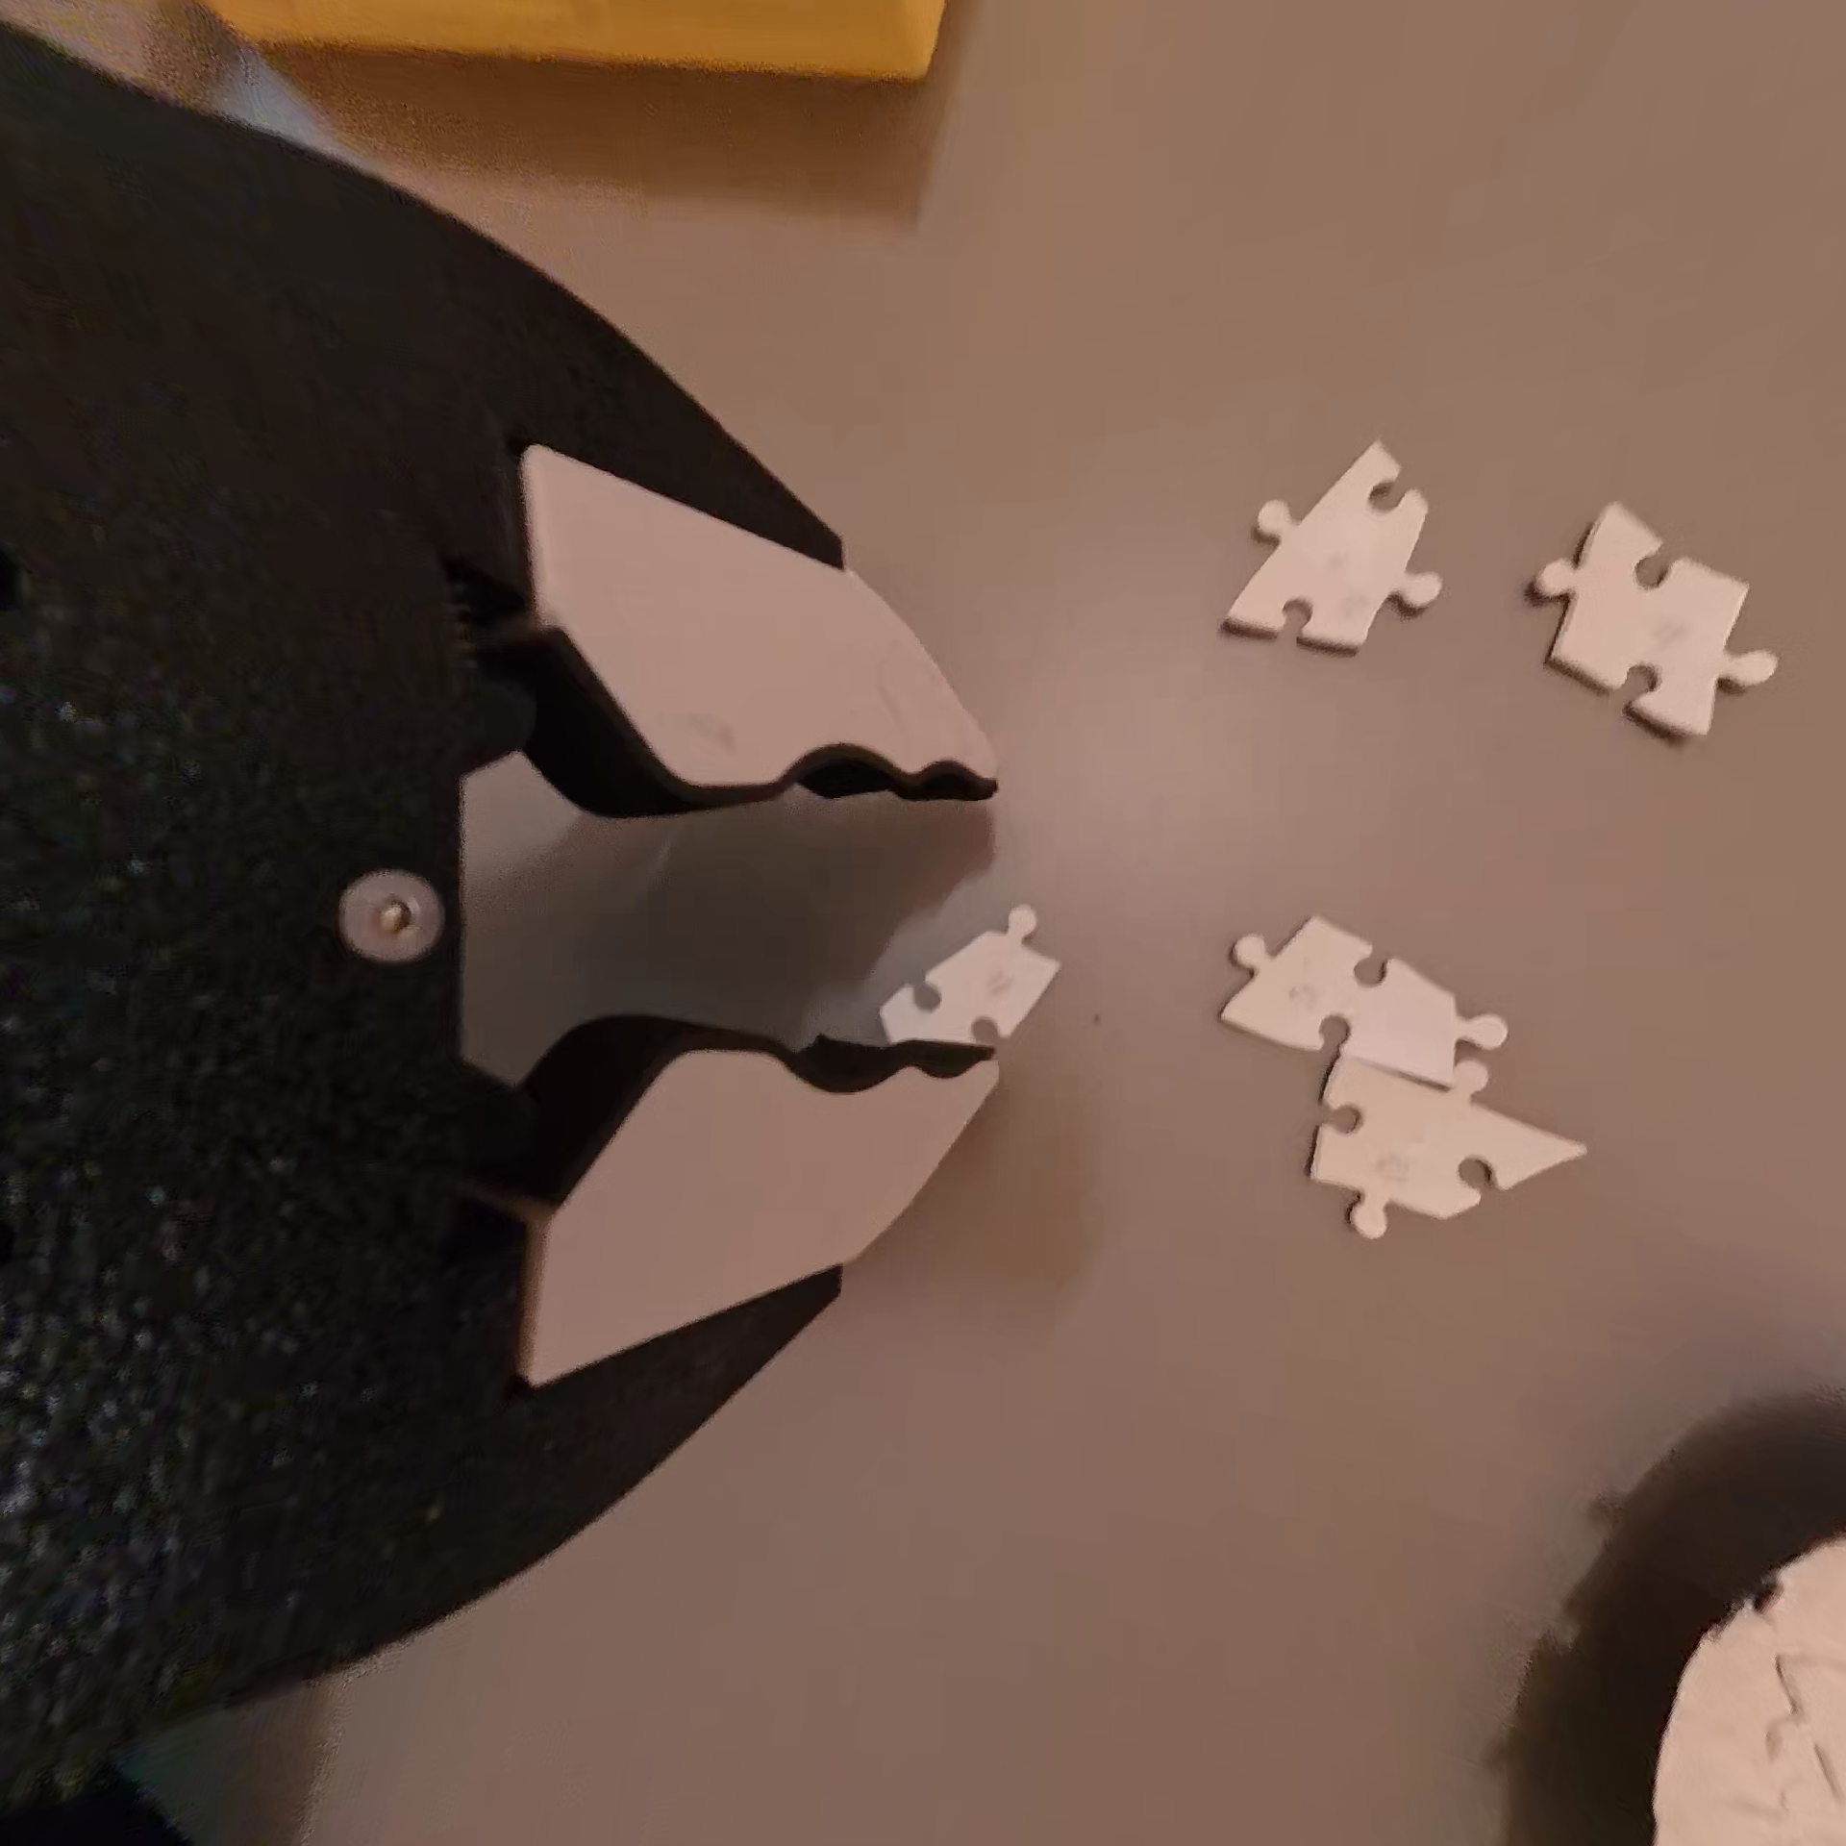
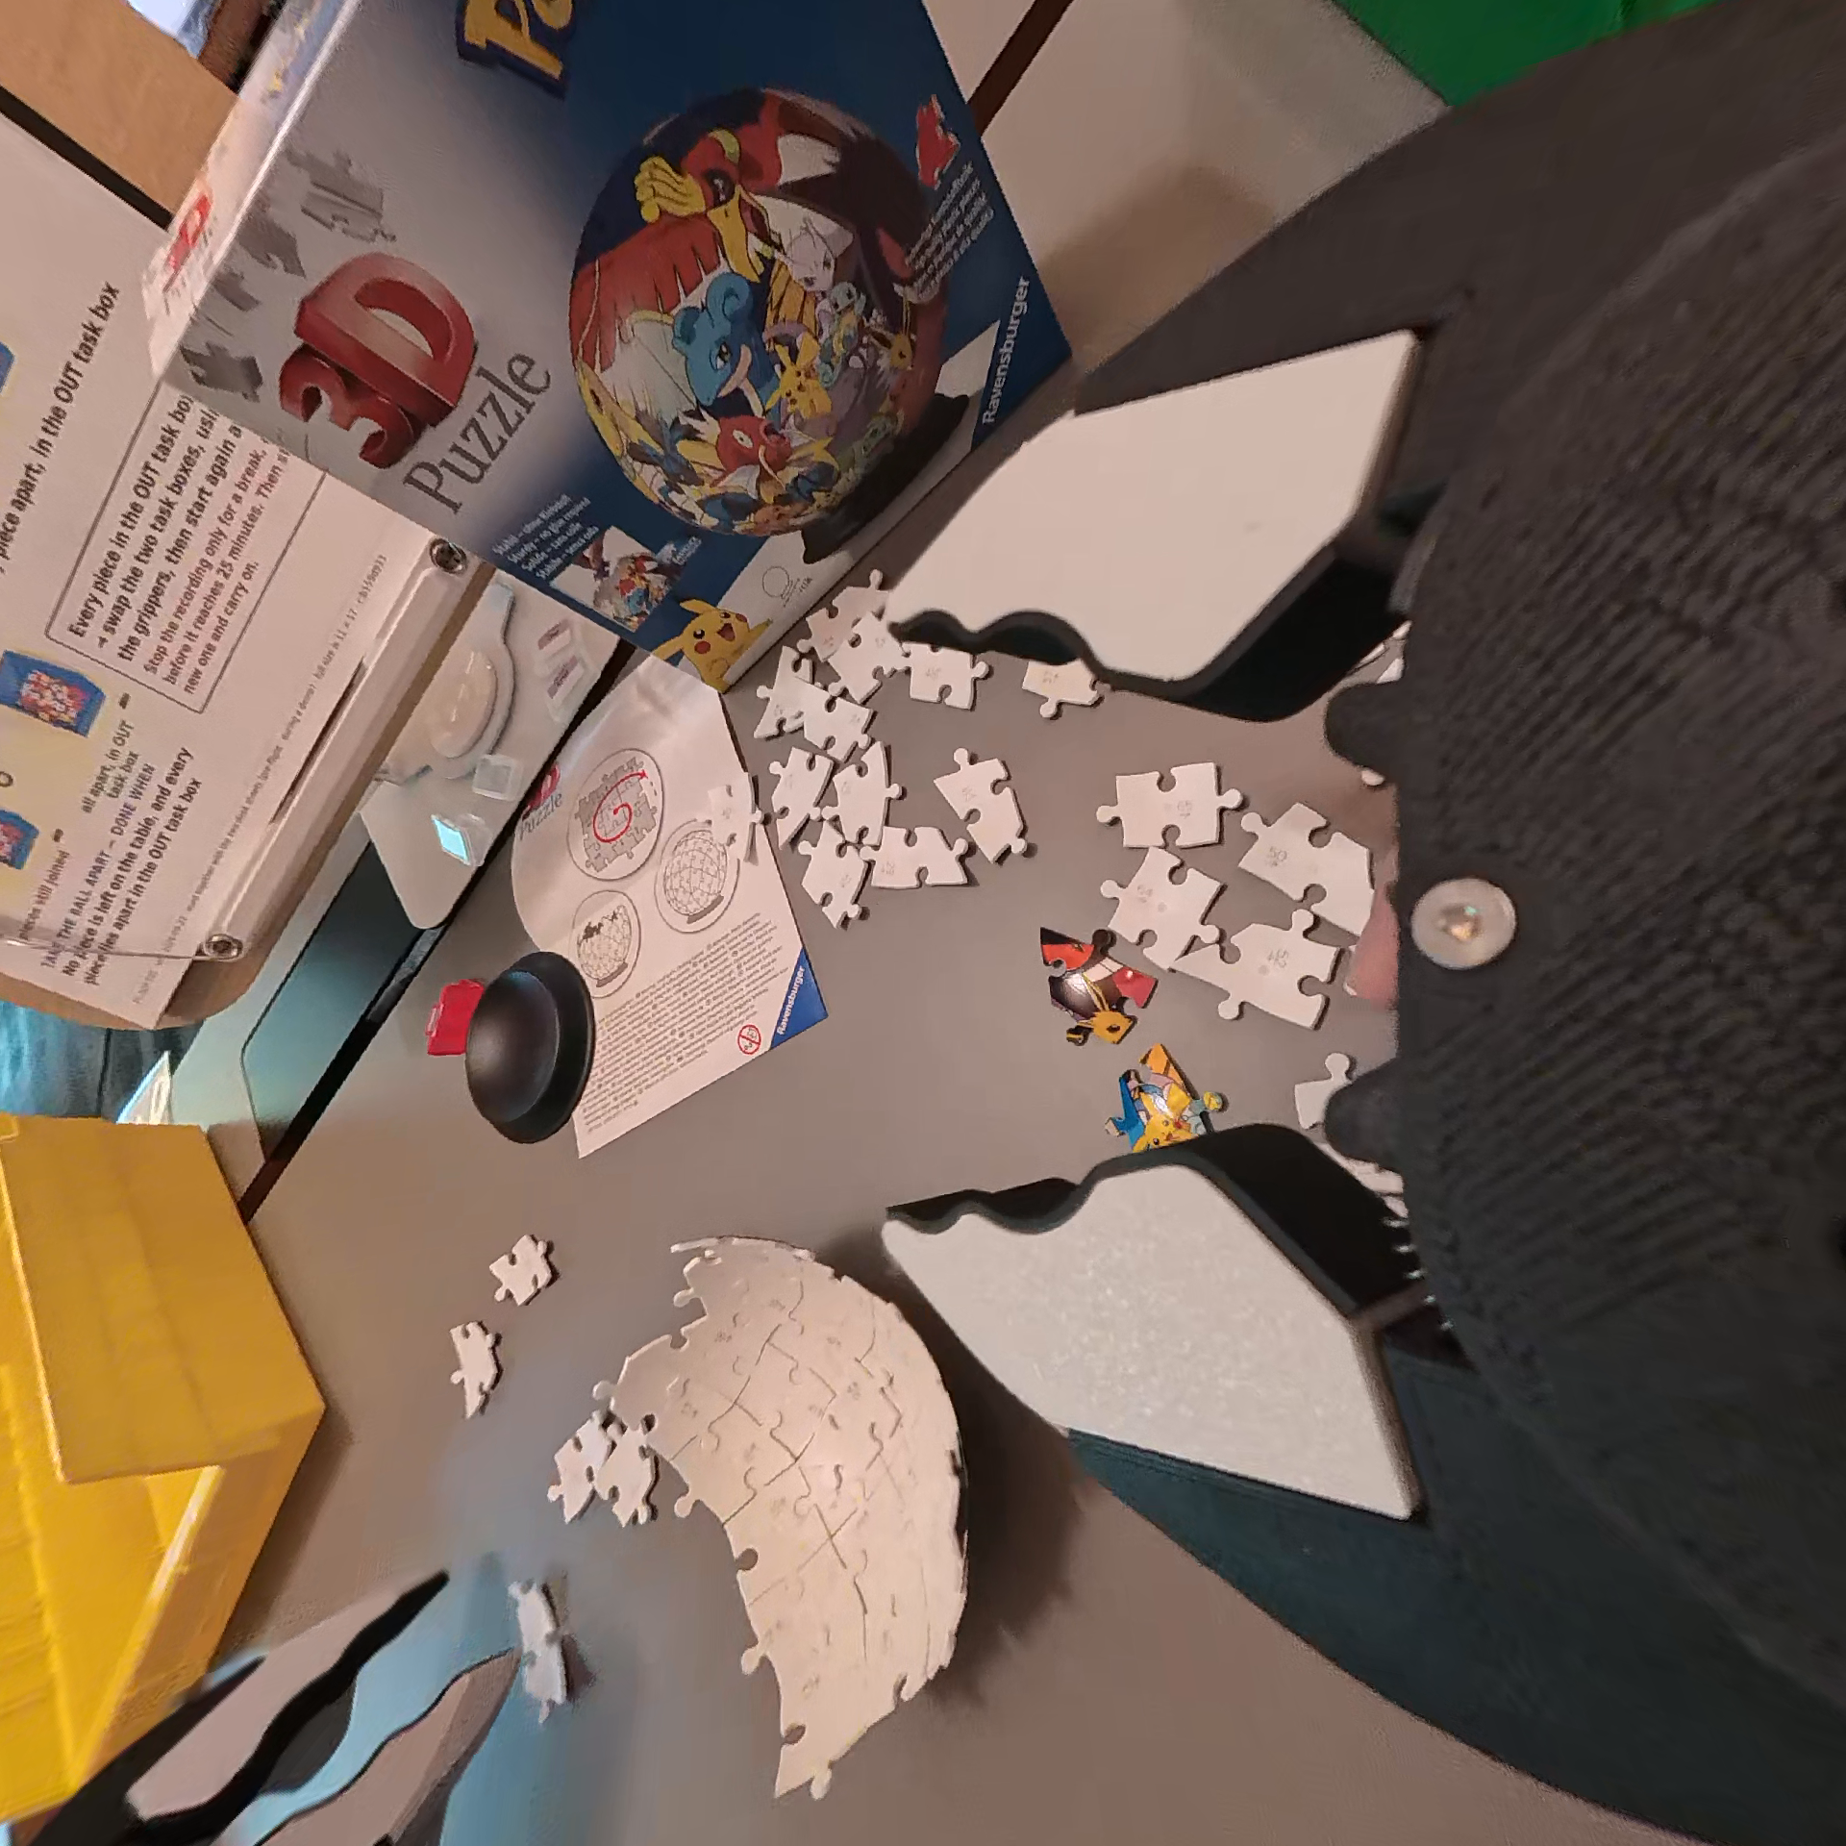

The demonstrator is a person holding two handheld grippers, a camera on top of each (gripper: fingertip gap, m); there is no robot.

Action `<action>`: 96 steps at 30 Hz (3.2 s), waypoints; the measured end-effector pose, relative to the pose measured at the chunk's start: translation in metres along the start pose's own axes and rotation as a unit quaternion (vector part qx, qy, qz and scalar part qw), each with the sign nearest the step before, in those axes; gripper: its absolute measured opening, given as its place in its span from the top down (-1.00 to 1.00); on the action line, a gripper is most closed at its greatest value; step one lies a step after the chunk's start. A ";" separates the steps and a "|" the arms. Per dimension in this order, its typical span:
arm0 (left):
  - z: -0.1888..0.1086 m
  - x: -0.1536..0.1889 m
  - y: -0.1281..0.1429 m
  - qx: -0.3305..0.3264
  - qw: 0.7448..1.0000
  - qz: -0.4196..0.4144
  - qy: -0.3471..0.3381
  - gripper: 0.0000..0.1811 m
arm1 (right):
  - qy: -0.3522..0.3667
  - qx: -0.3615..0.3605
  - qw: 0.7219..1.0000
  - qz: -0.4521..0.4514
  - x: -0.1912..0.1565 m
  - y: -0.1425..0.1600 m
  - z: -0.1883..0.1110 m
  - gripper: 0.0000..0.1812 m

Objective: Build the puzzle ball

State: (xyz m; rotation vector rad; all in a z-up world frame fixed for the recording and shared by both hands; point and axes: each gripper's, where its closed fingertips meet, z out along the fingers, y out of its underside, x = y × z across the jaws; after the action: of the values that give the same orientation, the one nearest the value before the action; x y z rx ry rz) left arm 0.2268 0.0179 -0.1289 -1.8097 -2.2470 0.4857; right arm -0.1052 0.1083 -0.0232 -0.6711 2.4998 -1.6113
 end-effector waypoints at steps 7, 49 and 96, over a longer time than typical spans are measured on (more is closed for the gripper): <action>0.008 0.018 0.012 -0.017 0.994 -0.106 0.019 0.48 | -0.002 -0.010 1.000 0.003 0.000 0.005 0.003 -0.14; -0.062 0.144 -0.195 0.309 0.927 0.180 -0.116 0.78 | -0.289 0.079 0.946 0.127 -0.122 -0.054 0.008 0.97; -0.049 0.139 -0.189 0.348 0.936 0.016 0.051 0.94 | -0.212 -0.106 0.959 -0.154 -0.083 0.060 0.062 0.49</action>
State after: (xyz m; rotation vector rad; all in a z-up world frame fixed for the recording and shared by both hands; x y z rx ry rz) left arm 0.0437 0.1237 -0.0164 -1.4466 -1.6632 1.0112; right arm -0.0307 0.1108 -0.1163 -1.3308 2.3416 -1.1143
